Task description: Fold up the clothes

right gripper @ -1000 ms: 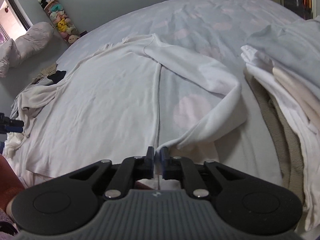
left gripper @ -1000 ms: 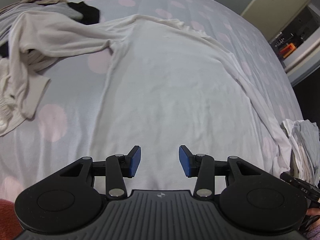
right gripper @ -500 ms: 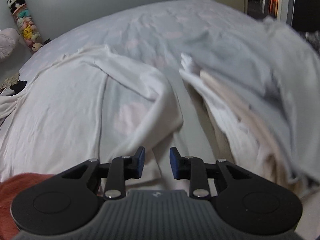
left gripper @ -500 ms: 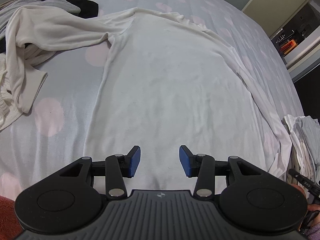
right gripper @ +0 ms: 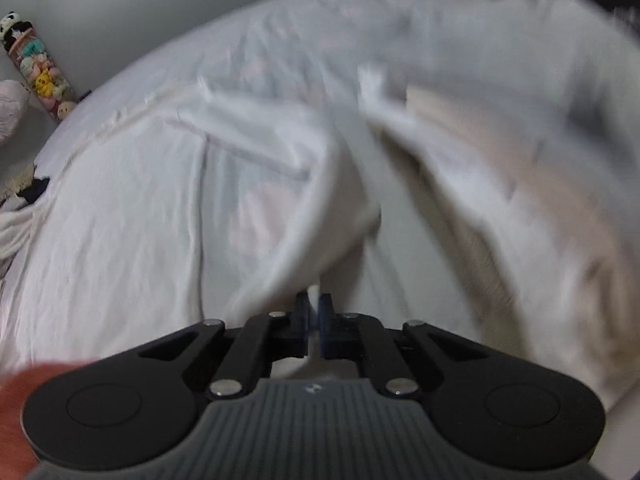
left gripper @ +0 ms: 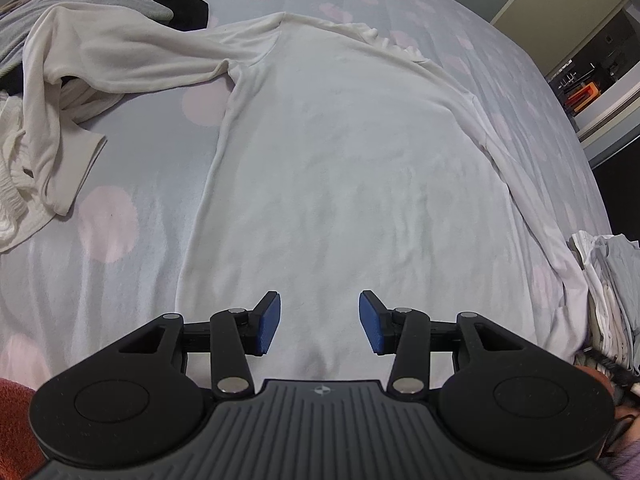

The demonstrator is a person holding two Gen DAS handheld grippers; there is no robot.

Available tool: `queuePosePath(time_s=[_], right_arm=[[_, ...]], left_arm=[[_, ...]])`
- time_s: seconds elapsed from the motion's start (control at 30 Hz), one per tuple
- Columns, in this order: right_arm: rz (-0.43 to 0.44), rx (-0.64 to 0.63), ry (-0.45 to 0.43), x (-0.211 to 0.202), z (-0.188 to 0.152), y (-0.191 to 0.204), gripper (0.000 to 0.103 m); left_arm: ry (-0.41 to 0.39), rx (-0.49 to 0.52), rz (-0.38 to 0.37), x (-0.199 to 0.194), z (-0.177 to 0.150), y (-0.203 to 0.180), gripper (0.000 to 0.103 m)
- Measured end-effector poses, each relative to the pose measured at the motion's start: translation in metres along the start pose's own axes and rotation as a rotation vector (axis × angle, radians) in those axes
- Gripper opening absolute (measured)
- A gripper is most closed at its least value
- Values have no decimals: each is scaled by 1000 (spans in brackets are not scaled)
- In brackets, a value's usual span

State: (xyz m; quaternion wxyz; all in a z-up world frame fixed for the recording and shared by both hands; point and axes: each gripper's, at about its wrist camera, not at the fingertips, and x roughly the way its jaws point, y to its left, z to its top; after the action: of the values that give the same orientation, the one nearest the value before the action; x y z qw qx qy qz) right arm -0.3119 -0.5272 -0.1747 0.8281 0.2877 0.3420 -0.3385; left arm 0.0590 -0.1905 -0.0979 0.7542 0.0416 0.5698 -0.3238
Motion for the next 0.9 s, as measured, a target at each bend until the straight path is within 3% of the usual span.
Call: queuePosePath(time_s=[0.27,0.47,0.67,0.9], right_arm=[[-77,-138,-237,-105,102,15,5],[-160,-151,-338,-153,163,6,5],[-217,-36,-375,-167,184,-28,5],[-374,72,-297,-118,202,-87,5]], left_arm=[[-13,-2,-28,0,2,-3,41],[-35,-25,-36,-9,2,5,42],[-48,-48,-26,-13,7,13,44],[-46,-35,-28,-14,9,9,44]])
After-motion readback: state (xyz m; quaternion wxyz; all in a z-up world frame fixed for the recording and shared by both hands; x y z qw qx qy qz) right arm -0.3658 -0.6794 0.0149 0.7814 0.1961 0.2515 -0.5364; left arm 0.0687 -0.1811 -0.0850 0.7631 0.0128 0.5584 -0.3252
